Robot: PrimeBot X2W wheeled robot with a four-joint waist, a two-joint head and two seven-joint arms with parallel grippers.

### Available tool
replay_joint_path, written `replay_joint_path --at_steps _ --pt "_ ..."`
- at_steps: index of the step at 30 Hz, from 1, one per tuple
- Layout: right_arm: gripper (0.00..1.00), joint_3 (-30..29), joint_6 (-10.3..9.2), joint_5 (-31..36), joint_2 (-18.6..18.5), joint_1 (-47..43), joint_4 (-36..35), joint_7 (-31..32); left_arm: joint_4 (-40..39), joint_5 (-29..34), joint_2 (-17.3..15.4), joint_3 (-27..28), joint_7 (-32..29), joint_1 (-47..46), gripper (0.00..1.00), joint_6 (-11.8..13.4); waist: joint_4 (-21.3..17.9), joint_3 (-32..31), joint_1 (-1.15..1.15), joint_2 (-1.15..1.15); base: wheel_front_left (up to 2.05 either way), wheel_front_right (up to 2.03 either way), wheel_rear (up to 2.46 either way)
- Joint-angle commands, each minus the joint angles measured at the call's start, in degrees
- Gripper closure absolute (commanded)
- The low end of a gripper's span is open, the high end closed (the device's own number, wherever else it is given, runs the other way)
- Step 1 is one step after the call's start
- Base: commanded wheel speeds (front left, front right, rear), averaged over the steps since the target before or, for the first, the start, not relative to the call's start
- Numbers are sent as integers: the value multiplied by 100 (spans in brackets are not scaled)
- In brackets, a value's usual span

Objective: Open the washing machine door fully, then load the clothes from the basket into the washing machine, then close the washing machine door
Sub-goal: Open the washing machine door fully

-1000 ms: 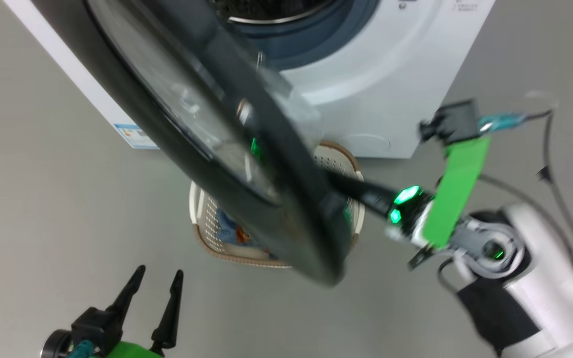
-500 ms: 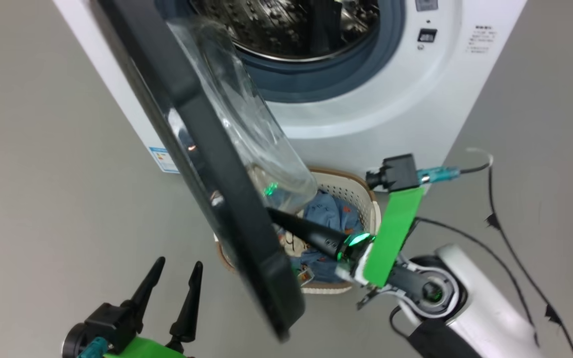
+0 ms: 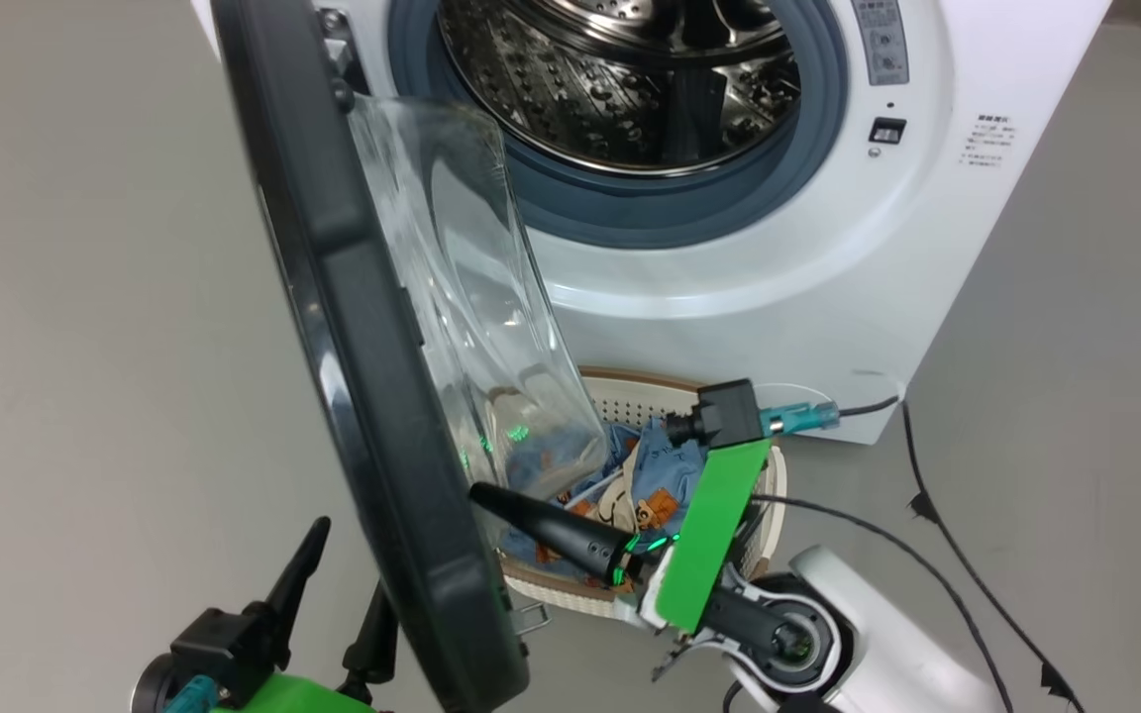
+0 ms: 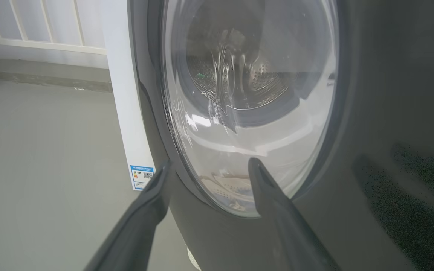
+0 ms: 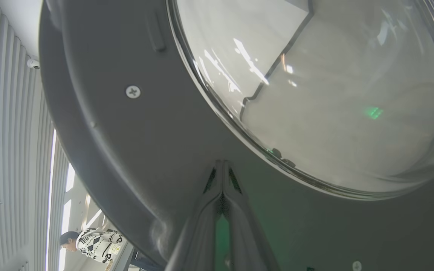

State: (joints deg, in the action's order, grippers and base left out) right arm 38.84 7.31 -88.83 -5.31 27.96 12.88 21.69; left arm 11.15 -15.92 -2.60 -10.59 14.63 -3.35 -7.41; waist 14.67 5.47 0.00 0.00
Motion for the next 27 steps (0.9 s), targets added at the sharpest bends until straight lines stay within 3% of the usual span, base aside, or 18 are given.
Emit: replay_joint_path --at_steps 1,10,11,12,13,14,21,25,27 --pt "100 180 18 -32 227 -72 -119 -46 -113 -39 -31 168 37 -31 0 -8 50 -59 0 0 0 0 0" --pt "100 468 18 143 153 -54 -195 -384 -101 -61 -29 227 37 71 0 -8 -3 -196 0 0 0 0 0" --pt "87 526 18 272 65 -50 -278 -473 -102 -64 -29 240 37 84 0 -8 -18 -208 0 0 0 0 0" --pt "66 585 18 396 -35 -63 -377 -597 -103 -64 -29 254 37 97 0 -8 -33 -220 0 0 0 0 0" --pt "7 645 18 549 -155 -69 -497 -771 -107 -62 -29 272 37 110 0 -8 -53 -232 0 0 0 0 0" --pt "0 719 18 748 -288 -59 -621 -999 -113 -57 -29 299 37 128 0 -8 -83 -244 0 0 0 0 0" --pt "0 1081 18 2108 -1332 -244 -576 -3435 -130 -17 -29 475 37 276 0 -8 -271 -358 0 0 0 0 0" --pt "0 837 18 2808 -1651 -460 -294 -3656 -149 18 -28 554 37 356 0 -8 -401 -393 0 0 0 0 0" --pt "0 153 18 3306 -1604 -770 -326 -3664 -167 53 -28 617 37 402 0 -8 -499 -403 0 0 0 0 0"
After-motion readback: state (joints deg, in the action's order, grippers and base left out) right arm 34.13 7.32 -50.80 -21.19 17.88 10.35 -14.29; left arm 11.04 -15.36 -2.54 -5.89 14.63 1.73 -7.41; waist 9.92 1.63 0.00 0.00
